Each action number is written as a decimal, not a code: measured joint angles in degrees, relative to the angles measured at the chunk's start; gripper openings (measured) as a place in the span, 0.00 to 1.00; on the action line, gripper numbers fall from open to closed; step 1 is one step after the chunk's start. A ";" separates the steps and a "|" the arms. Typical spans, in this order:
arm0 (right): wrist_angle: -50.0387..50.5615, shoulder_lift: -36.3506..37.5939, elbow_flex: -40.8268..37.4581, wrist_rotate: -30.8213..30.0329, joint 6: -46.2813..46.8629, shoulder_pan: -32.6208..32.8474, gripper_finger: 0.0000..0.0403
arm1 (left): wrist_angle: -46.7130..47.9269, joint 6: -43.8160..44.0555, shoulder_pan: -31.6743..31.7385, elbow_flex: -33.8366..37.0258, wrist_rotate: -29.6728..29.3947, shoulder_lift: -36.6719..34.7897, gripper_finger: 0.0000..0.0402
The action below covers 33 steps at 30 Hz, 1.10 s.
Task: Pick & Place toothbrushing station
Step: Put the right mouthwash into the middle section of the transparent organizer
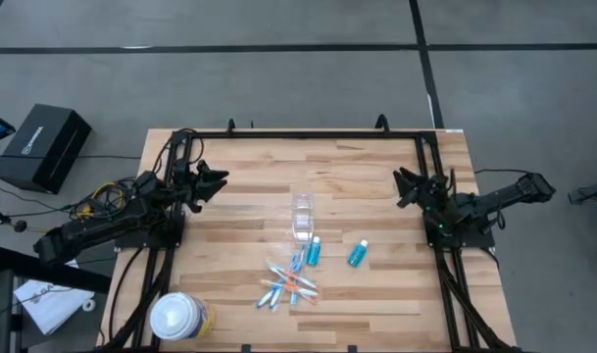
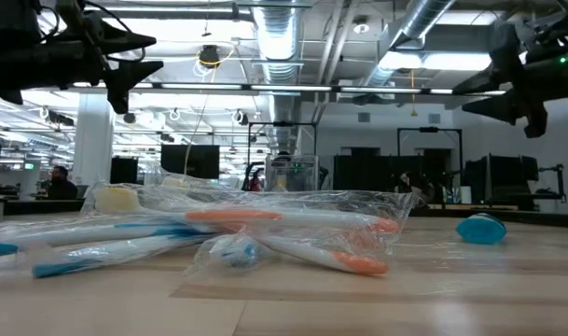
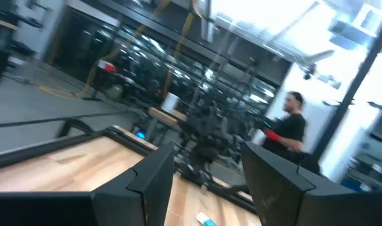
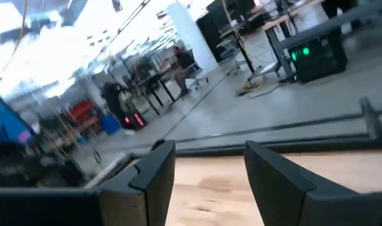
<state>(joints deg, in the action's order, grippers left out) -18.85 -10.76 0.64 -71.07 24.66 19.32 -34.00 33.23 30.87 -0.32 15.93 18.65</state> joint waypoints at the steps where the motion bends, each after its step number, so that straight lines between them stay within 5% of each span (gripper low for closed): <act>1: -1.33 0.00 0.01 -0.01 0.92 -0.49 0.45 | -0.01 -0.01 0.00 -0.01 -1.94 0.20 0.45; 8: -4.49 -0.02 0.02 6.47 7.51 -3.17 0.45 | -0.02 -0.28 0.00 -0.02 -3.89 0.27 0.45; 24: -4.08 -0.06 0.02 9.01 25.34 -4.15 0.45 | -0.56 5.37 0.02 0.00 -6.83 0.27 0.45; 29: -15.39 -0.11 0.04 22.93 25.75 -7.45 0.45 | -6.31 14.50 -0.66 -0.55 -5.31 1.93 0.45; 33: -21.89 -3.24 5.45 33.63 19.95 -8.99 0.45 | -11.07 14.45 -3.74 -8.17 -4.09 5.64 0.43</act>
<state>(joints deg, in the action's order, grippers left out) -40.74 -14.01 6.09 -37.44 44.61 10.33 -45.08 47.68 27.13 -8.49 11.83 24.29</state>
